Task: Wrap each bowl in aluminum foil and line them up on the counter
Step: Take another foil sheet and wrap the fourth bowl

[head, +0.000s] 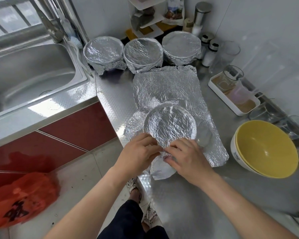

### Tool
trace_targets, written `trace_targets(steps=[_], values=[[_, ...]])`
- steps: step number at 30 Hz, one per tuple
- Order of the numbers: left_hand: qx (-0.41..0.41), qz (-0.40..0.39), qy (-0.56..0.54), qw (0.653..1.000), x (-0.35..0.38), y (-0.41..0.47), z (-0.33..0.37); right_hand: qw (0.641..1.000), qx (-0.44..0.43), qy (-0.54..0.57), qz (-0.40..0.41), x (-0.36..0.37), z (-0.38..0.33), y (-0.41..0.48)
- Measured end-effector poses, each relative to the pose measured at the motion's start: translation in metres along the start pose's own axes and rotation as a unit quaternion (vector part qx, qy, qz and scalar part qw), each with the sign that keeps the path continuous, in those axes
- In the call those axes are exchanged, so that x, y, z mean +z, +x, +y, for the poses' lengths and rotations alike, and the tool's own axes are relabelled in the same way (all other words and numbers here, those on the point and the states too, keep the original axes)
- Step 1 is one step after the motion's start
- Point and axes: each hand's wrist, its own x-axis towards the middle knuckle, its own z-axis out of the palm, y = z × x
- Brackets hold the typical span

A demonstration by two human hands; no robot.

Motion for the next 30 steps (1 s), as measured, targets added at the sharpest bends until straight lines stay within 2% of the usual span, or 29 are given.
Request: trace_targets(steps=[7,18,25,30], values=[[0.009,0.033,0.005,0.999,0.008,0.003,0.0,0.999,-0.008,0.0,0.035,0.004,0.006,-0.001],[0.006,0.015,-0.014,1.0,-0.005,0.011,0.004,0.991,-0.007,-0.046,0.123,0.006,-0.007,0.012],[0.03,0.073,0.035,0.996,-0.002,0.013,-0.003,0.99,0.021,-0.038,0.137,0.01,-0.019,0.016],[0.029,0.053,0.03,0.998,0.004,0.011,-0.005,0.992,0.037,-0.043,0.111,0.014,-0.021,0.013]])
